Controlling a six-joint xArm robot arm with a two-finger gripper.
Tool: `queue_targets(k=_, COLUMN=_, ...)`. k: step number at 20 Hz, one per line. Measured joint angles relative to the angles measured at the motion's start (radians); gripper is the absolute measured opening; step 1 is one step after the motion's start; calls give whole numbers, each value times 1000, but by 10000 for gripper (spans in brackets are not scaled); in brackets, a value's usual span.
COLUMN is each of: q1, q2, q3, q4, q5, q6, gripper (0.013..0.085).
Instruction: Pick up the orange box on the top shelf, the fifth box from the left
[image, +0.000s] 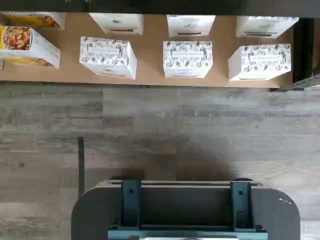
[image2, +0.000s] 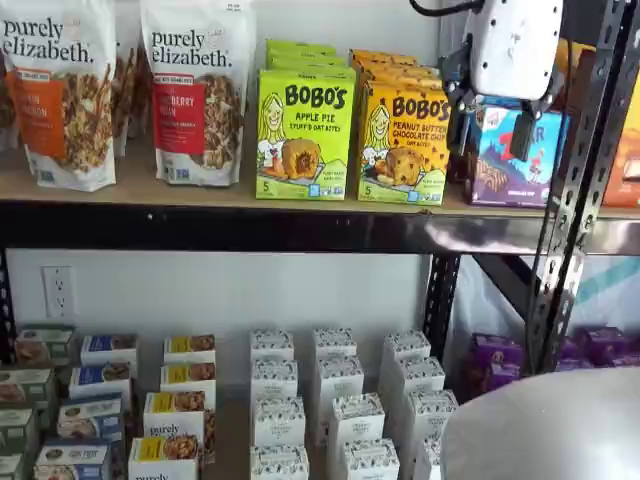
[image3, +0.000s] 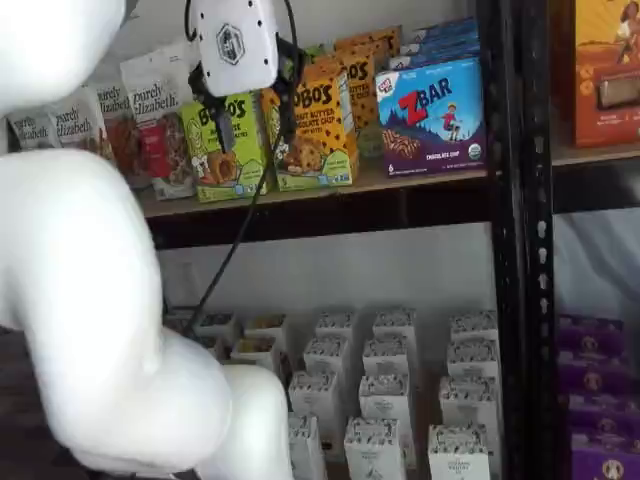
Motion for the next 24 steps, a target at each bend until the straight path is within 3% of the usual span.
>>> queue_targets(k=1, q1=1, q2=-10, q3=10, q4=-3, q5=-18, q6=1, gripper=850)
queue_targets(k=3, q1=33, q2=-109, q3=108, q4=-51, q5=-189, q6=20, gripper=850)
queue_targets(k=4, q1=44, q2=-120, q3=118, q4=-70, q5=-209, q6=28, gripper=850)
queue_targets(k=7, q1=76, q2=-101, q3=99, q4=-116, q5=-164, q6=46, gripper=850)
queue_targets(k=10, q1=134, q2=-81, q3=94, q4=-192, q5=-138, q6=84, gripper=850)
queue_targets(k=13, q1=154, q2=-59, q3=100, q4=-219, q5=-173, q6=106, gripper=850)
queue_targets(k=17, q1=207, q2=1, q3=77, q4=-306, q5=-225, q6=158, gripper=850)
queue_targets(k=20, q1=212, q2=65, q3=32, q4=-321, q5=-258, q6=172, gripper=850)
queue_targets(k=24, q1=192, q2=157, q3=-44, q4=-295, q5=-310, q6=167, gripper=850)
